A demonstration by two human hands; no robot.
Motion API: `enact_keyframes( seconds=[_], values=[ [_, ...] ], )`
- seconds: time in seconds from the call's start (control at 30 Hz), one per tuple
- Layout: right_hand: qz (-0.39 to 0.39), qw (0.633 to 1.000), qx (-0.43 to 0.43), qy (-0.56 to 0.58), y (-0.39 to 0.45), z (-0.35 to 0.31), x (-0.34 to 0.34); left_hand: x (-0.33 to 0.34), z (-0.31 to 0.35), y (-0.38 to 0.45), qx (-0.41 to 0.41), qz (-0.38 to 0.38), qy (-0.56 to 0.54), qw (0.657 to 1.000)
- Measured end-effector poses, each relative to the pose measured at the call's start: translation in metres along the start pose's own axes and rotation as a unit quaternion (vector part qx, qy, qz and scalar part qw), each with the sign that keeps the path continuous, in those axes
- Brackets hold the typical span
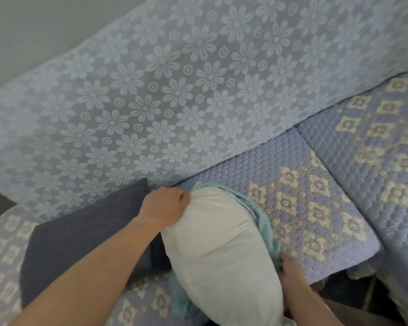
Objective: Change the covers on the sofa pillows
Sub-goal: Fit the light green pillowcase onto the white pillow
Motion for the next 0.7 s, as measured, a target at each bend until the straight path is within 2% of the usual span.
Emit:
enact_keyframes(
  seconds=[0.03, 0.1, 0.13, 0.17, 0.23, 0.27, 0.33, 0.4, 0.43, 0.53, 0.6, 0.7],
  values=[
    [-0.026, 0.999, -0.018, -0.012, -0.011, -0.025, 0.005, -0.005, -0.005, 0.002, -0.028, 0.011, -0.053, 0.998],
    [-0.097, 0.989, -0.108, 0.02, -0.05, -0.091, 0.013, -0.023, -0.011, 0.002, -0.07, 0.017, -0.17, 0.983],
    [-0.095, 0.978, -0.177, 0.053, -0.083, -0.13, 0.012, -0.033, -0.011, 0.0, -0.072, 0.0, -0.206, 0.976],
    [-0.092, 0.964, -0.249, 0.03, -0.121, -0.167, 0.01, -0.047, -0.009, -0.003, -0.065, -0.03, -0.208, 0.976],
    [-0.09, 0.897, -0.42, -0.1, -0.198, -0.229, 0.007, -0.088, -0.006, -0.019, -0.044, -0.085, -0.155, 0.983],
    [-0.108, 0.864, -0.473, -0.134, -0.238, -0.25, 0.005, -0.113, -0.006, -0.027, -0.027, -0.1, -0.129, 0.986],
    [-0.159, 0.827, -0.518, -0.149, -0.297, -0.277, 0.002, -0.149, 0.002, -0.035, 0.033, -0.07, -0.114, 0.99],
    [-0.17, 0.807, -0.545, -0.154, -0.338, -0.291, 0.002, -0.161, 0.019, -0.037, 0.103, -0.002, -0.175, 0.979],
    [-0.18, 0.801, -0.548, -0.158, -0.349, -0.293, 0.005, -0.153, 0.027, -0.032, 0.113, 0.012, -0.233, 0.966],
    [-0.158, 0.795, -0.561, -0.165, -0.36, -0.289, 0.002, -0.092, 0.039, -0.017, 0.006, -0.048, -0.459, 0.887],
    [-0.156, 0.81, -0.551, -0.126, -0.357, -0.289, -0.013, -0.035, 0.038, -0.01, -0.056, -0.087, -0.503, 0.858],
    [-0.143, 0.825, -0.54, -0.081, -0.364, -0.292, -0.043, 0.03, 0.044, -0.018, -0.07, -0.138, -0.533, 0.832]
  ],
)
Point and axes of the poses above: each hand's wrist, its own y-axis towards the middle knuckle, its own x-axis out of the palm, z = x × y, the point moved 4 cm from there along y, towards the middle knuckle, and after that the axes turned 11 degrees about -y, right-handed, at the moved point
